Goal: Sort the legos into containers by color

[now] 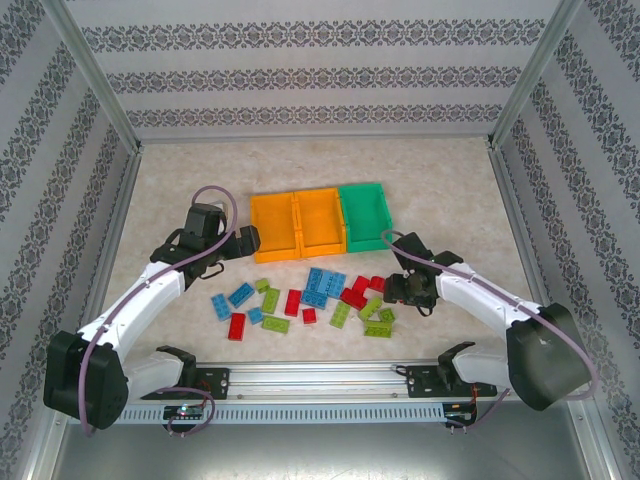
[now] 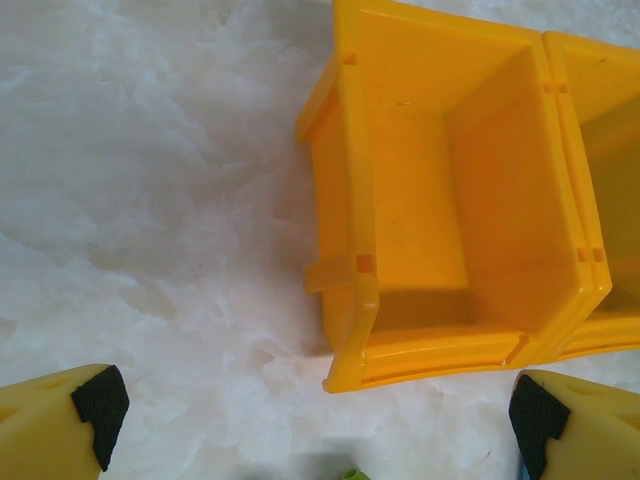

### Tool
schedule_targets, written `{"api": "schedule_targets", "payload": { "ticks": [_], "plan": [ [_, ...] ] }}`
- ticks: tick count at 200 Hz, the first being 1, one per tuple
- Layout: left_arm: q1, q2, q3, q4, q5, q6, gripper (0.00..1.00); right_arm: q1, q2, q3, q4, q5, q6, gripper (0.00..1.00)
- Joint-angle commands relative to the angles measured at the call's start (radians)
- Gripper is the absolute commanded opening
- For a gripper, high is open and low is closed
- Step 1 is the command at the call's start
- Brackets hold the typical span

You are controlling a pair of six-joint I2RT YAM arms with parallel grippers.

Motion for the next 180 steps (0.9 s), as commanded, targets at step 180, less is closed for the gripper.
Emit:
{"api": "schedule_targets", "payload": {
  "ticks": [180],
  "plan": [
    [-0.023,0.002,-0.005,0.02,-0.007,0.021,1.0,0.011,0.055,0.042,0.017,0.023,-0.097,0.61]
  ]
}}
